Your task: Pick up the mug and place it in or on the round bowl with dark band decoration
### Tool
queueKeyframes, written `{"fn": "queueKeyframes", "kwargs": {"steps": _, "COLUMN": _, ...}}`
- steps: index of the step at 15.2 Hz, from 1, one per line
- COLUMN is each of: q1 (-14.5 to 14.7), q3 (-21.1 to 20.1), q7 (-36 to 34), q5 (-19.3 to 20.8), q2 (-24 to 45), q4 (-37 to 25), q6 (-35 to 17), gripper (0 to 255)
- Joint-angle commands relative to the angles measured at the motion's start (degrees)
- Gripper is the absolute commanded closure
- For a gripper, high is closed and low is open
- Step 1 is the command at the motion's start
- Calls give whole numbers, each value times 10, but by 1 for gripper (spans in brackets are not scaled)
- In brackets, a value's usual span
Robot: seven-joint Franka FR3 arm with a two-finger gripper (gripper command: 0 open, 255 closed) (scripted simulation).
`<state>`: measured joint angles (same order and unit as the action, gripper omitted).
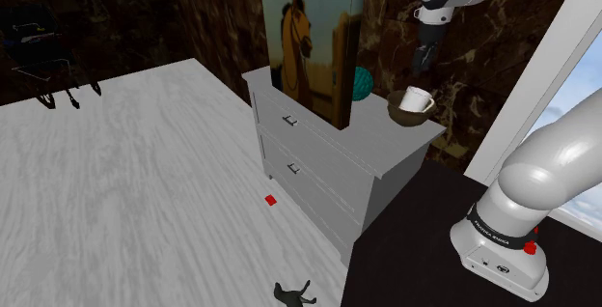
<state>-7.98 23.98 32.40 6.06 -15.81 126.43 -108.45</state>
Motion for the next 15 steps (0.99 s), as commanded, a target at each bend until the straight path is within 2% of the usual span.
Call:
{"fn": "queueKeyframes", "kwargs": {"steps": 1, "q1": -9, "q3": 16, "q7": -2, "q5": 0, "q2": 15, "q4": 9, "q6": 5, "gripper": 0}}
{"fn": "queueKeyframes", "kwargs": {"steps": 3, "q1": -11, "q3": 14, "q7": -3, "q5": 0, "q2": 15, "q4": 18, "q6": -5, "gripper": 0}}
{"fn": "queueKeyframes", "kwargs": {"steps": 7, "q1": -12, "q3": 5, "q7": -2, "q5": -3, "q2": 10, "q4": -50, "q6": 69, "gripper": 0}}
{"fn": "queueKeyframes", "kwargs": {"steps": 15, "q1": -17, "q3": 1, "q7": -1, "q5": -4, "q2": 10, "q4": -50, "q6": 69, "gripper": 0}}
